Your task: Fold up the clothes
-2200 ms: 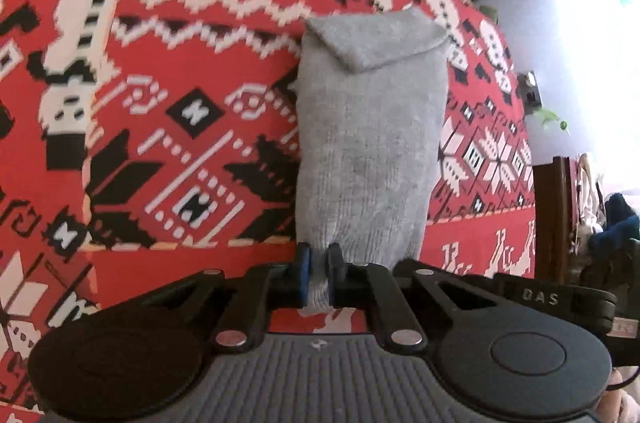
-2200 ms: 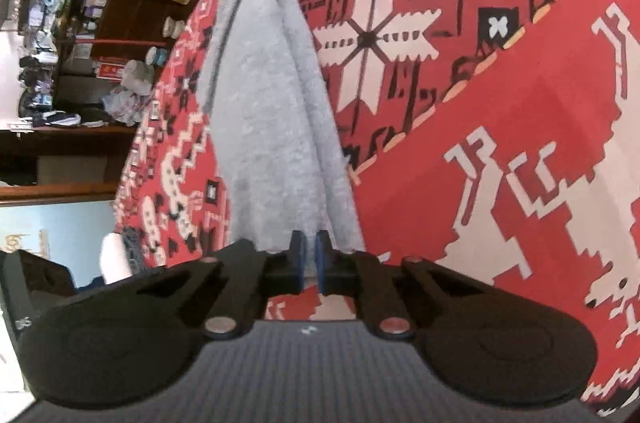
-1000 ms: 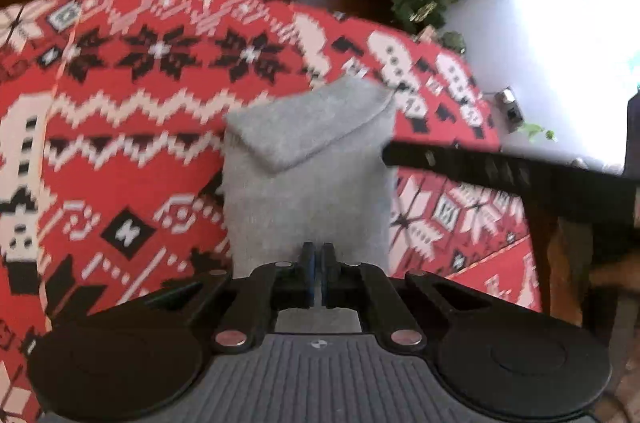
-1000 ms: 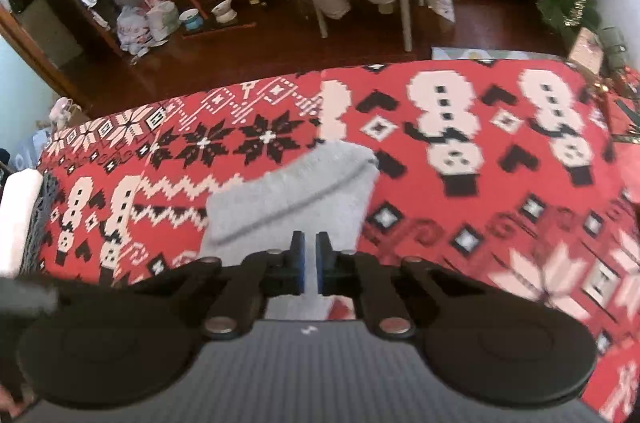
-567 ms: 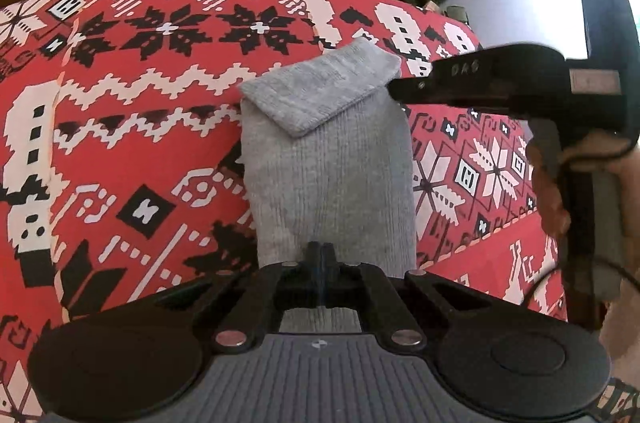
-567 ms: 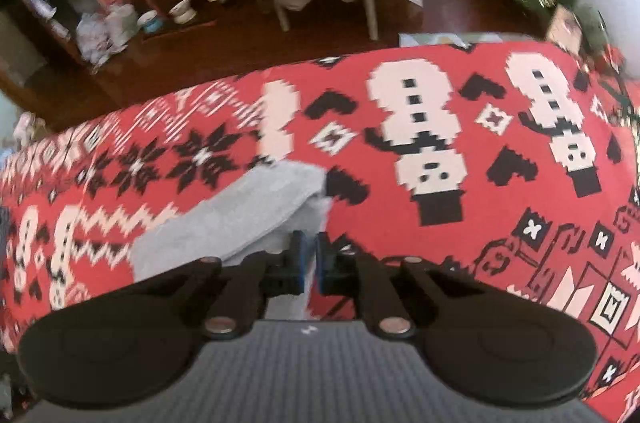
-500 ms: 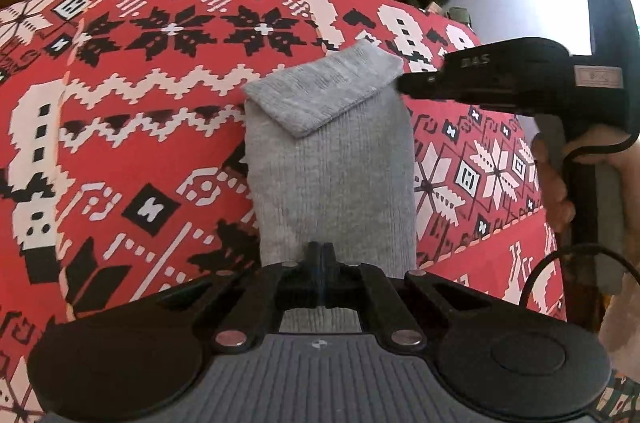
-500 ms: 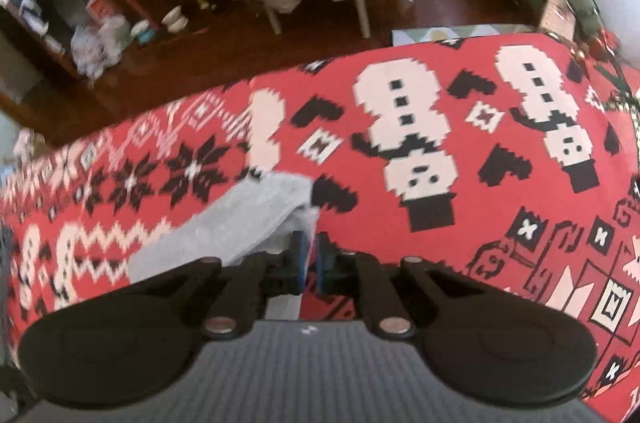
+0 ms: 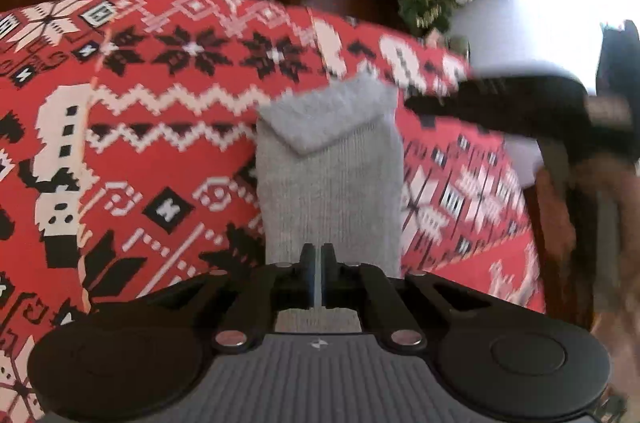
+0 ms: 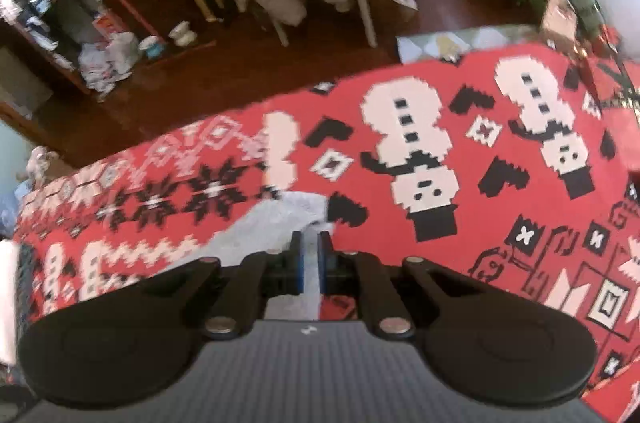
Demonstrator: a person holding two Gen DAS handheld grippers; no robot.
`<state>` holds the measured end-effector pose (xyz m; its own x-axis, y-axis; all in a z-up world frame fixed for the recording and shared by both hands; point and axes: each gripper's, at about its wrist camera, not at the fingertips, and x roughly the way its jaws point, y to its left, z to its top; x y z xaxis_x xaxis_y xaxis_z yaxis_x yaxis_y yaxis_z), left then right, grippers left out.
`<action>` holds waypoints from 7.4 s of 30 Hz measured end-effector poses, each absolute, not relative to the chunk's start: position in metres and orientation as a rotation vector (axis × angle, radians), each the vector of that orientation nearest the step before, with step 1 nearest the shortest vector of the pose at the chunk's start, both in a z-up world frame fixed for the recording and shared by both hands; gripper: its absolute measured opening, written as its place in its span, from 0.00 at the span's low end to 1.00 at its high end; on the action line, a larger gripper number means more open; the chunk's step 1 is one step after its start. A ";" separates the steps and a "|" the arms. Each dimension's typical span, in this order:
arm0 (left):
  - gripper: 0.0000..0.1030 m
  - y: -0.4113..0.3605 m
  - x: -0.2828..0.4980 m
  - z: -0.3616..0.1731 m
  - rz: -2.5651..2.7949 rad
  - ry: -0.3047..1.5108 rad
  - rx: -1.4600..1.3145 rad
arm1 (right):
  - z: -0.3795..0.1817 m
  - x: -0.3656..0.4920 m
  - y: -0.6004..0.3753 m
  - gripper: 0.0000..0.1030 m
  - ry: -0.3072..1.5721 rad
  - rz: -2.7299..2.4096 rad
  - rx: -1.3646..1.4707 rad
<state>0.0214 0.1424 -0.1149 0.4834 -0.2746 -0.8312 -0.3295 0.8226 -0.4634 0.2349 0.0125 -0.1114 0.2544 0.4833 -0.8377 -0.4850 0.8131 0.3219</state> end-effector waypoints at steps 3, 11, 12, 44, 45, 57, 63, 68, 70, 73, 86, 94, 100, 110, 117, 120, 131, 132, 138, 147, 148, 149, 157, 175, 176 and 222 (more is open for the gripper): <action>0.02 0.155 0.022 -0.118 0.071 1.054 -0.754 | -0.096 0.207 0.018 0.10 1.141 0.776 -0.018; 0.01 0.157 -0.009 -0.145 0.147 1.053 -0.908 | -0.114 0.154 0.078 0.08 1.206 1.138 -0.301; 0.01 0.157 -0.015 -0.148 0.158 1.049 -0.923 | -0.120 0.152 0.085 0.07 1.205 1.149 -0.355; 0.02 0.133 -0.069 -0.151 0.160 1.175 -0.816 | -0.128 0.088 0.049 0.09 1.313 1.150 -0.413; 0.02 0.135 -0.071 -0.149 0.159 1.173 -0.811 | -0.128 0.084 0.045 0.09 1.323 1.143 -0.405; 0.11 0.117 -0.064 -0.122 -0.025 1.133 -0.357 | -0.096 0.067 -0.039 0.14 1.319 0.850 -0.093; 0.27 0.100 -0.078 -0.126 -0.104 1.017 -0.199 | -0.099 0.063 -0.063 0.35 1.185 0.796 -0.076; 0.32 0.087 -0.098 -0.135 -0.128 0.925 -0.051 | -0.104 0.053 -0.071 0.66 1.073 0.810 -0.116; 0.32 0.085 -0.108 -0.138 -0.118 0.882 -0.003 | -0.106 0.045 -0.078 0.70 1.010 0.841 -0.143; 0.32 0.081 -0.126 -0.143 -0.073 0.803 0.073 | -0.114 0.027 -0.087 0.69 0.920 0.834 -0.189; 0.26 0.058 -0.128 -0.146 -0.005 0.726 0.150 | -0.125 -0.032 -0.096 0.57 0.817 0.730 -0.103; 0.22 0.056 -0.107 -0.158 0.030 0.725 0.105 | -0.132 -0.026 -0.083 0.57 0.802 0.742 -0.051; 0.06 0.049 -0.118 -0.158 0.093 0.656 0.089 | -0.139 -0.018 -0.086 0.57 0.789 0.709 -0.056; 0.16 0.049 -0.115 -0.164 0.157 0.680 0.048 | -0.163 -0.023 -0.063 0.28 0.788 0.708 -0.136; 0.04 0.041 -0.123 -0.160 0.135 0.646 0.118 | -0.164 -0.021 -0.051 0.06 0.758 0.694 -0.132; 0.04 0.043 -0.134 -0.148 0.135 0.633 0.100 | -0.155 -0.032 -0.054 0.05 0.739 0.694 -0.129; 0.04 0.038 -0.189 -0.147 0.090 0.694 0.087 | -0.146 -0.088 -0.074 0.05 0.801 0.736 -0.121; 0.04 0.037 -0.191 -0.148 0.086 0.696 0.089 | -0.149 -0.091 -0.075 0.05 0.810 0.737 -0.121; 0.05 0.033 -0.197 -0.151 0.062 0.707 0.104 | -0.153 -0.095 -0.085 0.06 0.840 0.737 -0.091; 0.23 0.048 -0.215 -0.134 0.068 0.704 0.049 | -0.140 -0.098 -0.103 0.24 0.847 0.696 -0.086; 0.23 0.051 -0.217 -0.128 0.059 0.689 0.030 | -0.136 -0.099 -0.106 0.25 0.838 0.693 -0.081; 0.24 0.054 -0.218 -0.123 0.049 0.667 0.013 | -0.131 -0.099 -0.107 0.25 0.822 0.699 -0.080; 0.03 0.045 -0.151 -0.133 -0.071 0.647 0.065 | -0.125 -0.076 -0.077 0.07 0.766 0.757 -0.121; 0.04 0.066 -0.110 -0.119 -0.170 0.596 -0.046 | -0.122 -0.031 -0.069 0.04 0.725 0.789 -0.035; 0.01 0.071 -0.099 -0.121 -0.182 0.616 -0.081 | -0.124 -0.021 -0.064 0.04 0.728 0.783 -0.030; 0.52 0.094 -0.076 -0.113 -0.122 0.646 -0.092 | -0.142 0.070 -0.062 0.29 0.742 0.628 0.125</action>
